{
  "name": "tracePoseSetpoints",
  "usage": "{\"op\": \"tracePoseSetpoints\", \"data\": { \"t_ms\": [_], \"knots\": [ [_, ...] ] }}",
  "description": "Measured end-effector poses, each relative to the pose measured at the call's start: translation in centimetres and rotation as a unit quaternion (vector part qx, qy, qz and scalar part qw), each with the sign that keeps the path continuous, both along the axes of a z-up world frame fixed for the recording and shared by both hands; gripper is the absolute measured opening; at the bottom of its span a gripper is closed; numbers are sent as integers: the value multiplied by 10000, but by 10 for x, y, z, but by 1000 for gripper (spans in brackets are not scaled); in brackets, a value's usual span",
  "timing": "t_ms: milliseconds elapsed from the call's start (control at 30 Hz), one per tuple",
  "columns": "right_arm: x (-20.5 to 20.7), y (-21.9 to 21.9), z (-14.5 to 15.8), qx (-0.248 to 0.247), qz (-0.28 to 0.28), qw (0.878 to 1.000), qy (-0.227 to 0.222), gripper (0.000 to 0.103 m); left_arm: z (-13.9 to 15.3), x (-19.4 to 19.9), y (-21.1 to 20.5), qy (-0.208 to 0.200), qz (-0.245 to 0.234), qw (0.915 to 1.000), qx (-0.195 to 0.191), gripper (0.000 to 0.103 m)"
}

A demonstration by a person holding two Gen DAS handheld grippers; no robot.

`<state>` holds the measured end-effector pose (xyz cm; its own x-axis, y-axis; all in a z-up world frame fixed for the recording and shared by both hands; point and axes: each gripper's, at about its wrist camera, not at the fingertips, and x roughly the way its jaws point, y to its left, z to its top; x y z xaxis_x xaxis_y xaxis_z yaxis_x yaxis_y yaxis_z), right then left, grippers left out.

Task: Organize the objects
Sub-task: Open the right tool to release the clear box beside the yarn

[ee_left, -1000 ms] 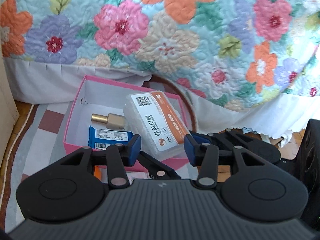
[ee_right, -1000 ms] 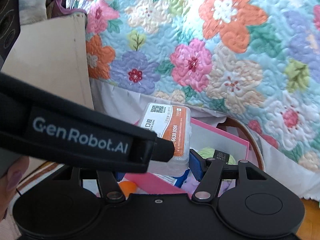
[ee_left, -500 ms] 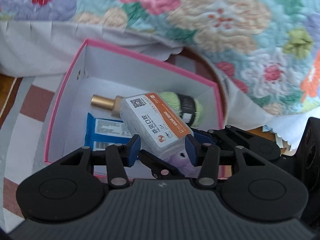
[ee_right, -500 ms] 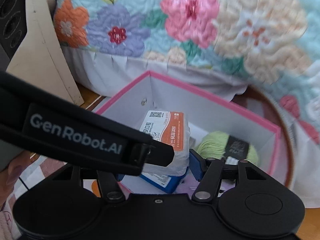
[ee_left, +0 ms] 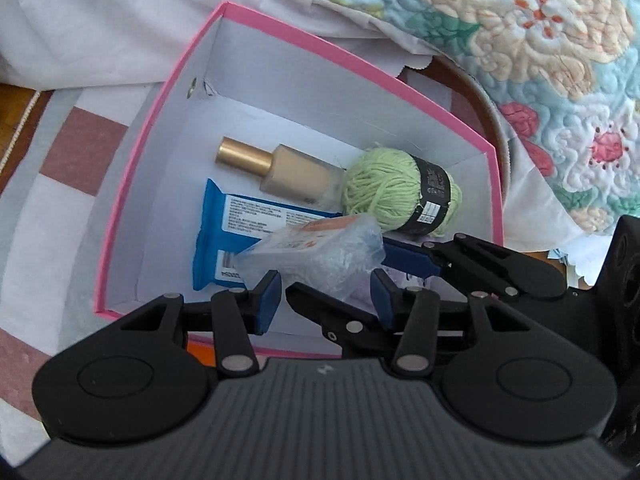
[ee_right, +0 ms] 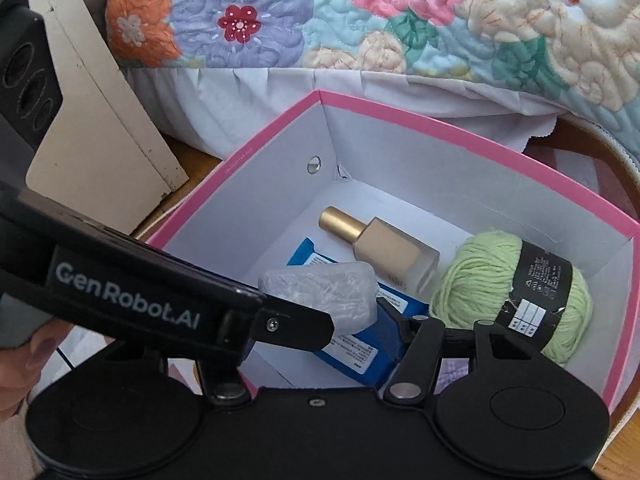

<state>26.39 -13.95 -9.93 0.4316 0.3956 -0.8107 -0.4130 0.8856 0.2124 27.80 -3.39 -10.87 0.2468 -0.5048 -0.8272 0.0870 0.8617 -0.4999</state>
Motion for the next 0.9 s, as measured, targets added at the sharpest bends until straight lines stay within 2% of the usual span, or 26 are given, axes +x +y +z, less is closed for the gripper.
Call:
{"op": "tracePoseSetpoints", "data": {
  "t_ms": [267, 400, 667, 767, 833, 900],
  "knots": [
    [-9, -12, -4, -616, -184, 9979, -116, 65, 5, -4, -5, -288, -3, 9995, 99, 47],
    [-5, -26, -12, -670, -530, 9963, 92, 66, 5, -3, 3, -389, 85, 9992, 34, 47],
    [-11, -42, -18, -823, -964, 9916, 246, 71, 4, -4, 10, -692, 163, 9973, 191, 47],
    [-16, -47, -19, -724, -1101, 9910, 213, 67, 4, -3, 9, -771, 179, 9967, 173, 48],
    [-17, -47, -19, -648, -1187, 9906, 204, 55, 4, -2, 8, -808, 176, 9964, 170, 48],
    [-16, -42, -20, -604, -1182, 9910, 159, 48, 4, -2, 8, -825, 191, 9963, 158, 48]
  ]
}}
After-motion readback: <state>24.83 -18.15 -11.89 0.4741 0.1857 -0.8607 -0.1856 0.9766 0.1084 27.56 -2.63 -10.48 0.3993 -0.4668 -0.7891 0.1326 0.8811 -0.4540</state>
